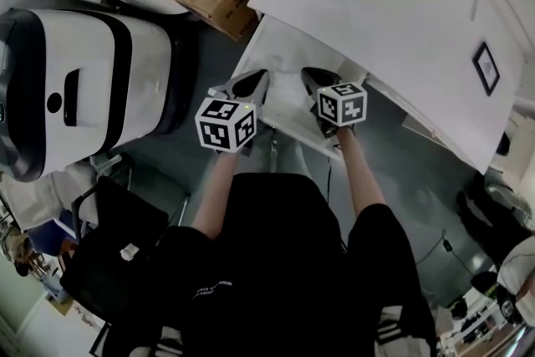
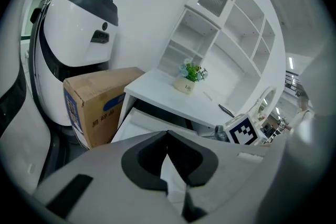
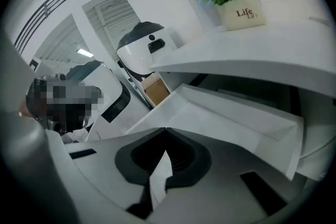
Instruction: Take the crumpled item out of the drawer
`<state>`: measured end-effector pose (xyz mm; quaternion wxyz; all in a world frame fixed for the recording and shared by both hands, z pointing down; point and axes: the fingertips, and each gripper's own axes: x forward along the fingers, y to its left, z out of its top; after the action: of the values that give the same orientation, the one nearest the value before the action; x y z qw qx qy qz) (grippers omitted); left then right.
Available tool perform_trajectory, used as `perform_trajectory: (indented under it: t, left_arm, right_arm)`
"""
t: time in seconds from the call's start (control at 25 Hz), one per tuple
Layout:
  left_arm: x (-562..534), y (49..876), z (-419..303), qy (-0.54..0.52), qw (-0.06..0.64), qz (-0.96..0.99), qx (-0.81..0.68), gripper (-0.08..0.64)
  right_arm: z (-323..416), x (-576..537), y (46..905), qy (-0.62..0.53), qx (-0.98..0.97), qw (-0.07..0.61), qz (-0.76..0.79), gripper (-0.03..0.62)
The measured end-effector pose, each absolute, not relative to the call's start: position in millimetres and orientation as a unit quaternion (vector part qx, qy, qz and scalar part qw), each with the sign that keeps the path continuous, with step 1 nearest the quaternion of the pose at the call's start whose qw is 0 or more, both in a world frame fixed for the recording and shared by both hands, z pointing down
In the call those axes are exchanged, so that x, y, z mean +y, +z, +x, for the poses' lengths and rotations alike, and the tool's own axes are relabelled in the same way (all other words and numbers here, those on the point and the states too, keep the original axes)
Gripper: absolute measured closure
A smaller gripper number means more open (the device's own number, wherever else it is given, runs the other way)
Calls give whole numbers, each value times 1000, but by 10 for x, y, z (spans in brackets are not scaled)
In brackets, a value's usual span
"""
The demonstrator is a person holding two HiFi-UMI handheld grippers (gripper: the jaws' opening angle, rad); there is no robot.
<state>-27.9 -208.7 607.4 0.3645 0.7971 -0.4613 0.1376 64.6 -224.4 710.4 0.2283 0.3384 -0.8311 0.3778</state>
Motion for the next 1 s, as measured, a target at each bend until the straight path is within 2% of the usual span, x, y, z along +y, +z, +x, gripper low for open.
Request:
perform_trajectory:
  t: [0.24, 0.36, 0.68, 1.0]
  left_arm:
    - [-2070, 6228, -261, 144, 379, 790, -459, 561]
    - [-2102, 6271, -279, 146, 383, 787, -462, 561]
    - [-2139, 6321, -280, 145, 385, 786, -461, 561]
    - [-2126, 6314, -276, 135, 392, 785, -460, 561]
  right_arm:
    - [521, -2244, 7468, 379, -830, 256, 320, 600]
    - [476, -2261, 7650, 377, -827, 277, 313, 521]
    - [386, -2220, 8018, 339, -828, 339, 293, 398]
    - [333, -2079, 8313, 322, -823, 398, 247, 365]
